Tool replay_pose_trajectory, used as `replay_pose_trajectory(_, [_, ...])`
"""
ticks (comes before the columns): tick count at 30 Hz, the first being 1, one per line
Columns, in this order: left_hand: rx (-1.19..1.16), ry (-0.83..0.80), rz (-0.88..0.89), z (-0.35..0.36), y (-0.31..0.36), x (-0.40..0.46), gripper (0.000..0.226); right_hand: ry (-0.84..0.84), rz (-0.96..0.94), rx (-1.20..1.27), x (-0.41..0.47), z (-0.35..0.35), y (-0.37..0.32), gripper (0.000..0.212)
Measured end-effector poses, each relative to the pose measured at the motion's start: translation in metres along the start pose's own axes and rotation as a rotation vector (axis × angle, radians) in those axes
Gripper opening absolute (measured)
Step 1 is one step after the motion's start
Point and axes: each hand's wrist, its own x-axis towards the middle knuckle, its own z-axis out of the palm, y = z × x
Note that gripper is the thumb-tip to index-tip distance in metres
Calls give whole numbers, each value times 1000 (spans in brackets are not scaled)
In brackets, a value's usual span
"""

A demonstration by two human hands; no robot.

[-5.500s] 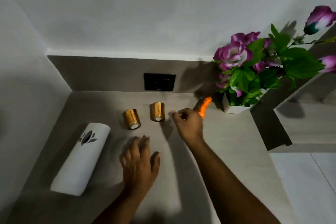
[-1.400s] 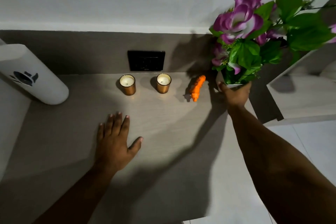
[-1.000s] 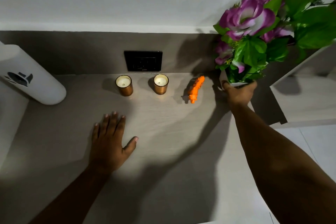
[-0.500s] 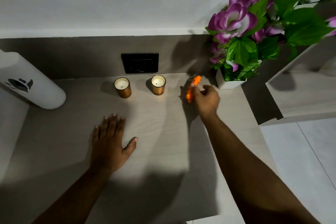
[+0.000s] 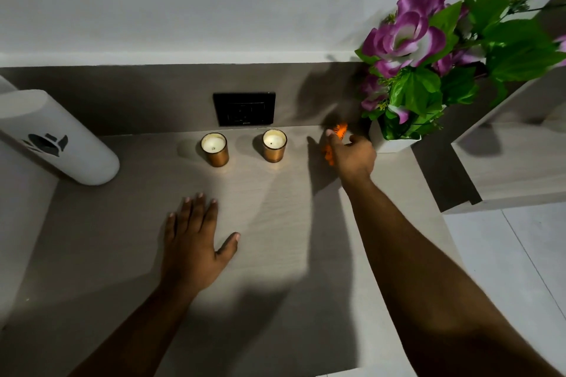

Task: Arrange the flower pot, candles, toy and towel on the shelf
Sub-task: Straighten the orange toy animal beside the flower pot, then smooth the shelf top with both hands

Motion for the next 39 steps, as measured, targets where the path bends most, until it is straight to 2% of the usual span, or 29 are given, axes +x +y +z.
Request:
replay_pose_trajectory(3, [-61, 17, -17, -3, 0, 5, 85, 105, -188, 92, -31, -3, -3, 49])
replay_pose_trajectory(5, [-207, 87, -57, -8, 3, 18, 83, 18, -307, 114, -57, 10, -6, 45])
replay_pose_trajectory(8, [-572, 90, -323, -29, 13, 58, 81, -234, -303, 57, -80, 46, -16, 74])
replay_pose_trajectory(11, [-742, 143, -479, -45, 19, 106, 78, -301, -269, -18, -77, 75, -27, 91])
replay_pose_trajectory(12, [-742, 166, -482, -48, 19, 118, 68, -293, -256, -40, -72, 81, -29, 87])
replay_pose_trajectory(14, [-741, 182, -476, -52, 19, 135, 46, -261, -254, -107, -65, 88, -30, 67])
replay_pose_trajectory(16, [-739, 180, -469, -52, 21, 144, 40, -236, -265, -137, -59, 90, -28, 56])
replay_pose_trajectory(24, [-715, 206, -441, -48, 19, 172, 55, -249, -291, -105, -38, 97, -33, 58])
replay_pose_trajectory(29, [-746, 156, -447, -48, 12, 164, 73, -262, -245, -97, -54, 93, -29, 78])
replay_pose_trajectory(31, [-754, 114, -483, -48, 7, 145, 83, -284, -307, -160, -75, 86, -17, 80])
replay_pose_trajectory(33, [-698, 111, -485, -46, -3, 112, 78, -330, -454, -298, -99, 78, 2, 81])
replay_pose_trajectory(37, [-372, 269, -377, -41, -34, 46, 67, -383, -693, -602, -126, 72, 38, 90])
replay_pose_trajectory(39, [-331, 308, -417, -39, -55, 29, 68, -424, -742, -693, -133, 71, 39, 94])
